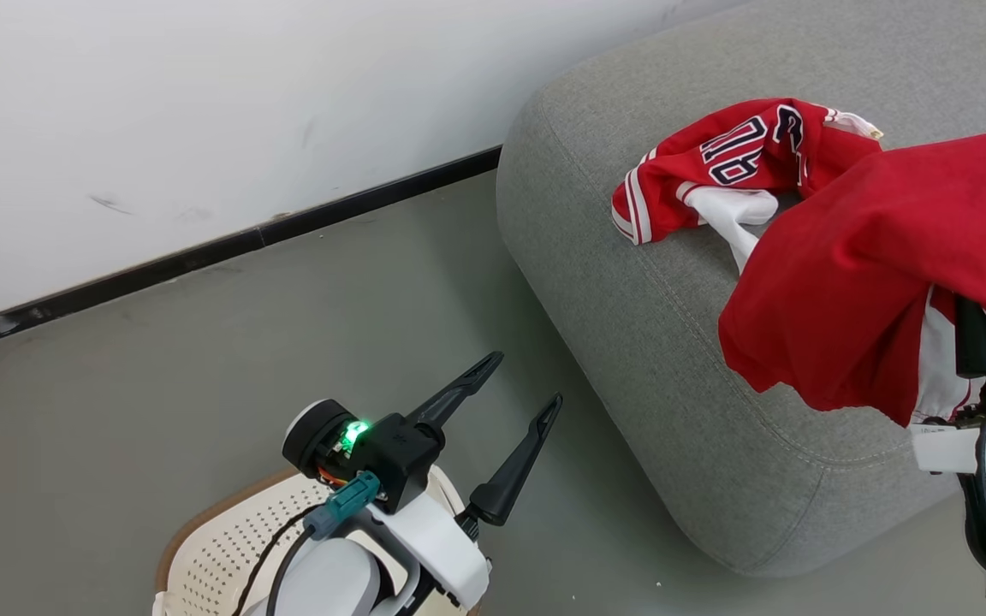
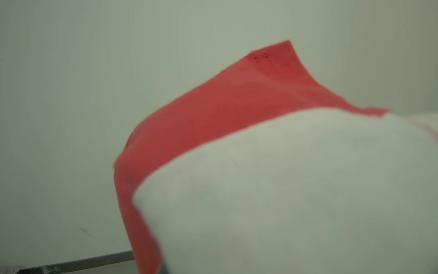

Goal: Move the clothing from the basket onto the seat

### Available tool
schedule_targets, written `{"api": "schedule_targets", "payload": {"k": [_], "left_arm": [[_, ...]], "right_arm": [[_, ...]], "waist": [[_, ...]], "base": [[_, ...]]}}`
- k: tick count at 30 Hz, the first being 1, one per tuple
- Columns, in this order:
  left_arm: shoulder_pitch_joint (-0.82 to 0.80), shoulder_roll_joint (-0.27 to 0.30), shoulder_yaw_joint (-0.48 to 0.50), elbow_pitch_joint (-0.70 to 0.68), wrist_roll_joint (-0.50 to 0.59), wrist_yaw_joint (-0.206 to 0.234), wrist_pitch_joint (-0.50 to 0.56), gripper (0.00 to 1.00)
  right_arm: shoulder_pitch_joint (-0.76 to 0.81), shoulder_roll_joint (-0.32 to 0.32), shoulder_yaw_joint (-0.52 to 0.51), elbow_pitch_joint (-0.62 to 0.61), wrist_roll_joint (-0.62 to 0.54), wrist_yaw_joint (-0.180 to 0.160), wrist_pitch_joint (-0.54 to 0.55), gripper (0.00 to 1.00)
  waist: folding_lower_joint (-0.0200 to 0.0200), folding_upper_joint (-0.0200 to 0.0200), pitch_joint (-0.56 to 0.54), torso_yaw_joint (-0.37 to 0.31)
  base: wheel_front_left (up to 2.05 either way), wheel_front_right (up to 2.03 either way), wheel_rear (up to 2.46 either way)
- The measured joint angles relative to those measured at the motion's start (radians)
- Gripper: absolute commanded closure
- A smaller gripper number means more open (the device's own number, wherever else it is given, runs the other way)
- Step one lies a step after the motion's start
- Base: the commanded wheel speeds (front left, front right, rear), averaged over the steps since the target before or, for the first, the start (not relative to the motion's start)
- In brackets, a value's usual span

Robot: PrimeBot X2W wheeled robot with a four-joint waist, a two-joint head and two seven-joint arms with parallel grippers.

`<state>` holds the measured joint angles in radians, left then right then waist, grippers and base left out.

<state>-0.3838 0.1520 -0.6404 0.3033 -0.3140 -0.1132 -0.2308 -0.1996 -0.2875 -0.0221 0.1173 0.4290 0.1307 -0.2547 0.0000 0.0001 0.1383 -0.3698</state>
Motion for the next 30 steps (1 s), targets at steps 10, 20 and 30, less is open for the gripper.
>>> {"api": "schedule_targets", "payload": {"k": [10, 20, 30], "left_arm": [[0.029, 0.004, -0.008, -0.005, 0.0, 0.0, 0.0, 0.0], [0.031, 0.002, -0.021, -0.037, 0.002, 0.0, -0.005, 0.0], [0.031, 0.015, -0.043, -0.062, 0.01, -0.001, -0.007, 0.0]], "right_arm": [[-0.011, 0.003, -0.023, -0.006, -0.004, 0.0, 0.0, 1.0], [-0.07, -0.016, -0.04, 0.017, -0.002, 0.0, 0.0, 1.0], [-0.159, -0.062, -0.098, 0.048, -0.002, 0.0, 0.0, 1.0]], "waist": [[0.0, 0.0, 0.02, 0.006], [0.0, 0.0, 0.048, 0.025], [0.0, 0.0, 0.087, 0.048]], "base": [[0.0, 0.0, 0.0], [0.0, 0.0, 0.0], [0.0, 0.0, 0.0]]}}
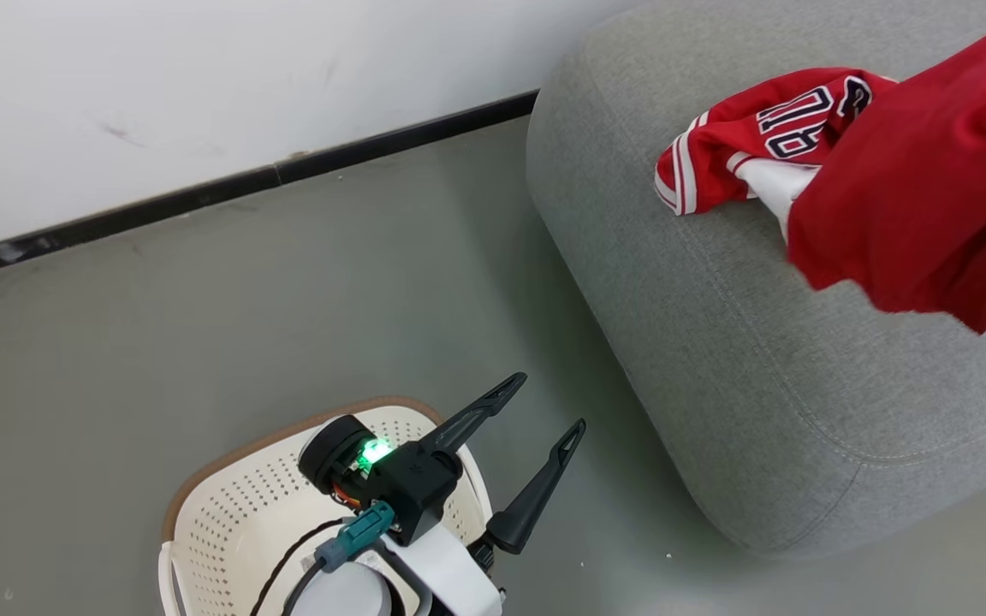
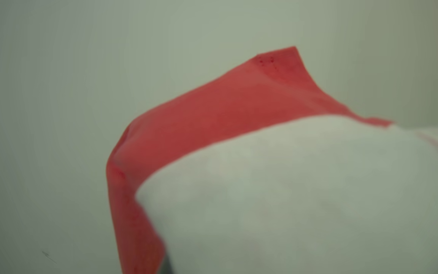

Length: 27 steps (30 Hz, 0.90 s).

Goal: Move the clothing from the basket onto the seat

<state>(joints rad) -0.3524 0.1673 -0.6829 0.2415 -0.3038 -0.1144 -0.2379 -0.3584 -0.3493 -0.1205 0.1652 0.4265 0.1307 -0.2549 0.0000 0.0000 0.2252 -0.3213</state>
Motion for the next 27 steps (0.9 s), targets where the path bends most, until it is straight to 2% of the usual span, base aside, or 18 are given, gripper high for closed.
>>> {"api": "schedule_targets", "payload": {"k": [8, 15, 27], "left_arm": [[-0.001, 0.019, -0.011, -0.023, 0.009, 0.0, 0.003, 0.0], [-0.003, 0.035, -0.015, -0.042, 0.009, 0.0, 0.017, 0.0], [-0.034, 0.061, -0.031, -0.087, 0.032, -0.002, 0.028, 0.0]], "right_arm": [[-0.03, -0.025, -0.034, 0.07, 0.017, 0.0, 0.0, 1.0], [-0.091, -0.075, -0.069, 0.156, 0.024, 0.0, 0.0, 1.0], [-0.197, -0.108, -0.125, 0.267, 0.077, 0.0, 0.0, 1.0]], "waist": [[0.0, 0.0, 0.036, 0.013], [0.0, 0.0, 0.077, 0.024], [0.0001, 0.0, 0.15, 0.049]], "base": [[0.0, 0.0, 0.0], [0.0, 0.0, 0.0], [0.0, 0.0, 0.0]]}}
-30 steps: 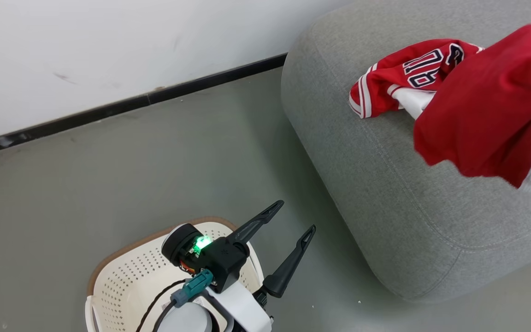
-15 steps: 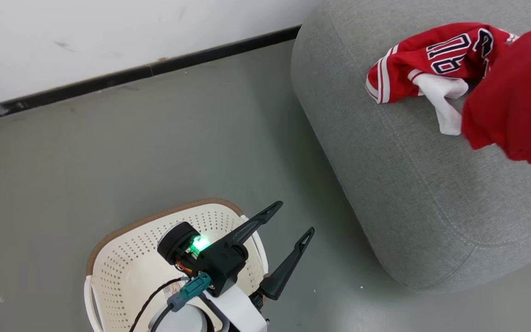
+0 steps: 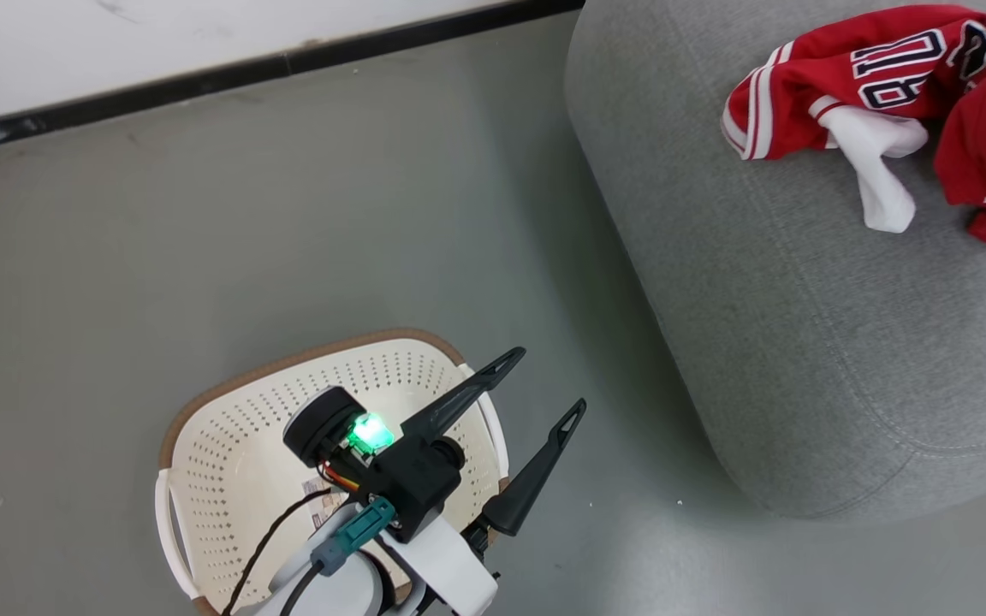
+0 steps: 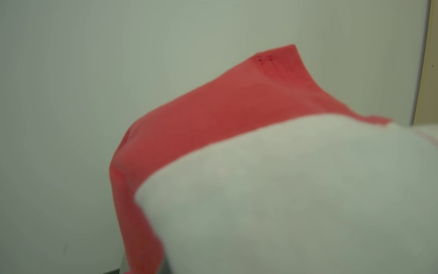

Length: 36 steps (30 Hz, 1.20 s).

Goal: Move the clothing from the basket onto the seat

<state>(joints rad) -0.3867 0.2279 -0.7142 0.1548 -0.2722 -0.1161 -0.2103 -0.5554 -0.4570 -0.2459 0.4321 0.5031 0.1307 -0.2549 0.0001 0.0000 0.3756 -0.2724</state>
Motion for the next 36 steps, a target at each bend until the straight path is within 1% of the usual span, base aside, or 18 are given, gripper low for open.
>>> {"api": "schedule_targets", "payload": {"k": [3, 7, 10, 15, 22, 25, 29, 36], "left_arm": [[-0.016, 0.005, -0.011, -0.018, 0.005, 0.0, 0.0, 0.0], [-0.03, 0.016, -0.05, -0.043, 0.031, -0.003, 0.007, 0.0], [-0.039, 0.018, -0.066, -0.054, 0.032, -0.003, 0.008, 0.0], [-0.072, 0.026, -0.075, -0.067, 0.039, -0.003, 0.011, 0.0], [-0.106, 0.03, -0.09, -0.08, 0.039, -0.005, 0.021, 0.0], [-0.118, 0.032, -0.093, -0.083, 0.039, -0.008, 0.026, 0.0], [-0.138, 0.04, -0.094, -0.087, 0.039, -0.008, 0.026, 0.0], [-0.159, 0.048, -0.095, -0.089, 0.039, -0.008, 0.026, 0.0]], "right_arm": [[-0.017, -0.01, 0.002, 0.018, 0.0, 0.0, 0.0, 1.0], [-0.035, -0.02, 0.012, 0.058, 0.001, 0.0, 0.0, 1.0], [-0.055, -0.033, 0.042, 0.093, 0.003, 0.0, 0.0, 1.0], [-0.103, -0.043, 0.058, 0.129, 0.022, 0.0, 0.001, 1.0], [-0.128, -0.04, 0.09, 0.206, 0.026, 0.0, 0.041, 1.0], [-0.149, -0.036, 0.067, 0.266, 0.031, 0.0, 0.062, 1.0], [-0.195, -0.042, 0.064, 0.332, 0.043, 0.0, 0.087, 1.0], [-0.253, -0.044, 0.05, 0.378, 0.033, 0.0, 0.09, 1.0]], "waist": [[-0.0001, 0.0, 0.019, 0.008], [-0.0001, 0.0, 0.045, 0.018], [0.0, 0.0, 0.064, 0.026], [-0.0001, 0.0, 0.097, 0.037], [-0.0001, 0.0001, 0.139, 0.049], [0.0, 0.0, 0.155, 0.054], [-0.0001, 0.0, 0.18, 0.061], [-0.0001, 0.0001, 0.207, 0.066]], "base": [[0.0, 0.0, 0.0], [0.0, 0.0, 0.0], [0.0, 0.0, 0.0], [0.0, 0.0, 0.0], [0.0, 0.0, 0.0], [0.0, 0.0, 0.0], [0.0, 0.0, 0.0], [0.0, 0.0, 0.0]]}}
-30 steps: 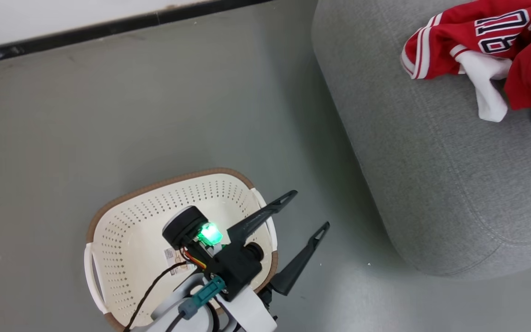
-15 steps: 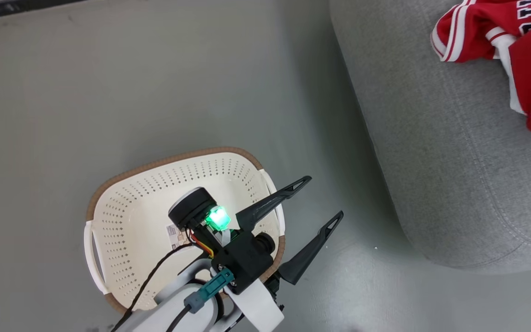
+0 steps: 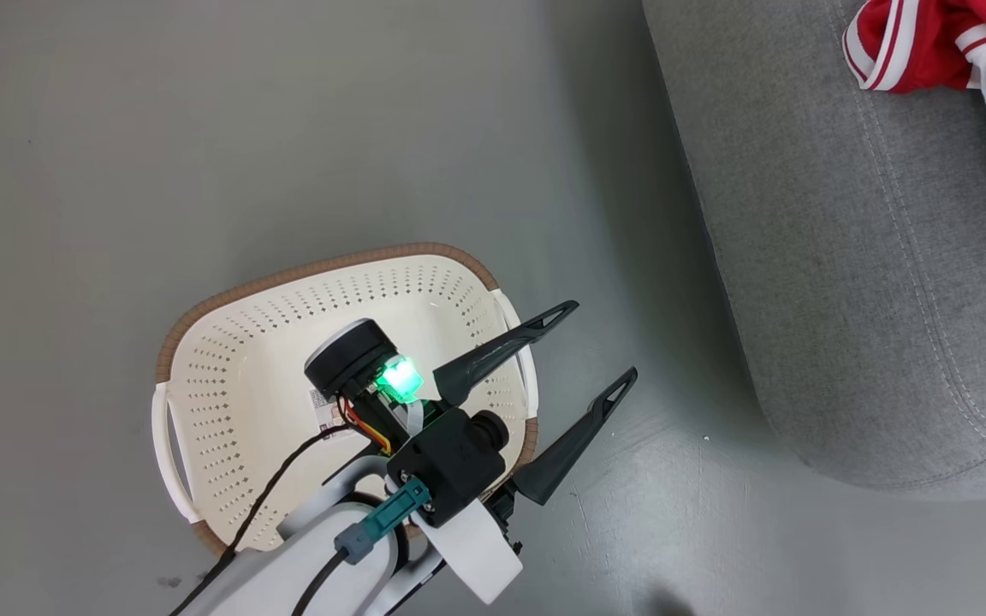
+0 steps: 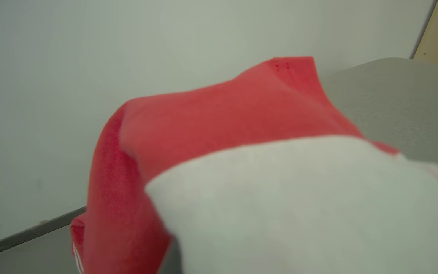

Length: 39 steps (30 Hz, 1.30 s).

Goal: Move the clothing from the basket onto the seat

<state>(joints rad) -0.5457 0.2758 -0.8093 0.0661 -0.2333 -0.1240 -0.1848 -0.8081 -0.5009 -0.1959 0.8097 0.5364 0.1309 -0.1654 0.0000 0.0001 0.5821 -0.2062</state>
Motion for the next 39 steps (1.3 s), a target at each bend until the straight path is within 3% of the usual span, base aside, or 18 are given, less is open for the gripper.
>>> {"api": "schedule_targets", "payload": {"k": [6, 15, 20, 21, 22, 39], "left_arm": [[-0.015, 0.001, -0.004, -0.002, 0.0, 0.0, -0.002, 0.0], [-0.019, 0.005, -0.006, 0.013, -0.007, 0.0, -0.014, 0.0], [-0.019, 0.005, -0.007, 0.025, -0.011, -0.001, -0.02, 0.0], [-0.019, 0.006, -0.007, 0.027, -0.011, -0.001, -0.02, 0.0], [-0.019, 0.005, -0.007, 0.03, -0.012, -0.001, -0.022, 0.0], [-0.02, 0.007, -0.012, 0.06, -0.034, -0.001, -0.041, 0.0]], "right_arm": [[-0.066, -0.03, 0.017, 0.057, -0.036, 0.0, 0.024, 1.0], [-0.077, 0.003, 0.065, 0.123, -0.063, 0.0, 0.093, 0.98], [-0.078, 0.018, 0.093, 0.132, -0.048, 0.0, 0.123, 0.51], [-0.078, 0.02, 0.102, 0.132, -0.047, 0.0, 0.123, 0.16], [-0.078, 0.021, 0.106, 0.131, -0.042, 0.0, 0.123, 0.0], [-0.065, -0.009, 0.173, 0.122, -0.006, 0.0, 0.112, 0.0]], "waist": [[0.0, 0.0, 0.012, 0.0], [0.0, 0.0, 0.001, 0.0], [0.0, 0.0, -0.013, -0.002], [0.0, 0.0, -0.016, -0.002], [0.0, 0.0, -0.019, -0.003], [0.0, 0.0, -0.086, -0.026]], "base": [[0.0, 0.0, 0.0], [0.0, 0.0, 0.0], [0.0, 0.0, 0.0], [0.0, 0.0, 0.0], [0.0, 0.0, 0.0], [0.0, 0.0, 0.0]]}}
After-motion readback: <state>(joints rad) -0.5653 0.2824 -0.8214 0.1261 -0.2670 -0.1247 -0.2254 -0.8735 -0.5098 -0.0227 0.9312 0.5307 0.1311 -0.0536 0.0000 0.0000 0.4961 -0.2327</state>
